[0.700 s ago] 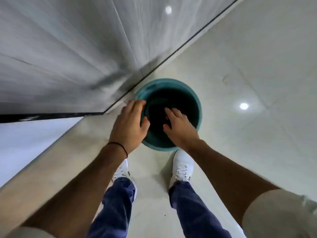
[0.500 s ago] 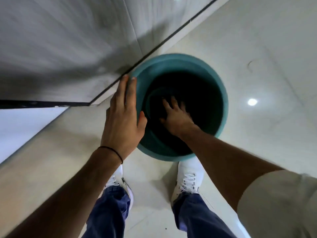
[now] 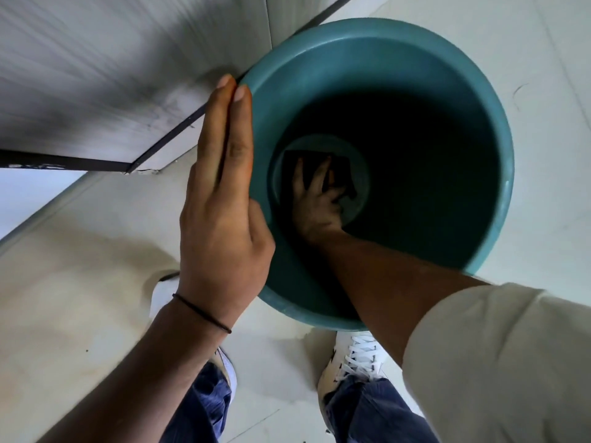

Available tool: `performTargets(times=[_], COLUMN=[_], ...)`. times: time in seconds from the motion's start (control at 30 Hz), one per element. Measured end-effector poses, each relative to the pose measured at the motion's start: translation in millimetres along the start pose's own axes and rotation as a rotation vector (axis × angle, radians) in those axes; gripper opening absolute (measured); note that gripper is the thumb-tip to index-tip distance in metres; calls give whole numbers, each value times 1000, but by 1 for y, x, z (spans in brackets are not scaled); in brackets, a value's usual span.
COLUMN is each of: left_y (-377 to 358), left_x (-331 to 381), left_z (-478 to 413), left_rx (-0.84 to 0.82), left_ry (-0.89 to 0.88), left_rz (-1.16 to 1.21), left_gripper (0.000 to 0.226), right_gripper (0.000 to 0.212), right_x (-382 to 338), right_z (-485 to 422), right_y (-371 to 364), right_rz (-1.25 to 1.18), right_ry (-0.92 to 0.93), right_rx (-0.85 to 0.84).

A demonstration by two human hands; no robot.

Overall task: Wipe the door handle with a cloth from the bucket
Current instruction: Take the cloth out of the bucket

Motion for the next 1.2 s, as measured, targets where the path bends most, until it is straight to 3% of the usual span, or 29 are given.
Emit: performTargets(times=[0.13, 0.23, 0.37, 0.5, 0.6, 0.73, 0.87, 1.0, 1.2], left_y=[0, 0, 2, 15, 40, 111, 205, 312, 482], left_x=[-1, -3, -3, 1, 6, 24, 50, 72, 75], left_z=[0, -1, -3, -4, -1, 23, 78, 149, 256], left_rx=[15, -9, -64, -205, -276, -247, -221, -196, 37], left_ry=[-5, -2, 25, 18, 79, 249, 427, 578, 735], left_rz=[35, 40, 37, -2, -57, -37, 11, 79, 121], left_gripper=[88, 91, 90, 83, 79, 66, 54, 40, 32], right_gripper=[56, 55, 55, 57, 44, 42, 33, 35, 59], right_x=[1, 2, 12, 13, 11, 4, -19, -58, -148], right_z=[-13, -13, 4, 62, 123, 218, 327, 437, 598], right_y=[13, 29, 61, 118, 170, 225, 269, 301, 327], right_rz=[72, 89, -49, -261, -457, -768, -1053, -1110, -1073], right_ry=[125, 173, 138, 163, 206, 194, 243, 331, 557], right_rx=[43, -26, -155, -89, -26, 16, -78, -179, -280])
Point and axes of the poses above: each hand's wrist, its own z-axis away from the middle knuckle, its own y-axis out of the back of the hand, x = y × z, the point moved 5 cm from there along -z, towards the middle knuckle, and after that the axes turned 9 degrees about -z, right-handed, at the moved point
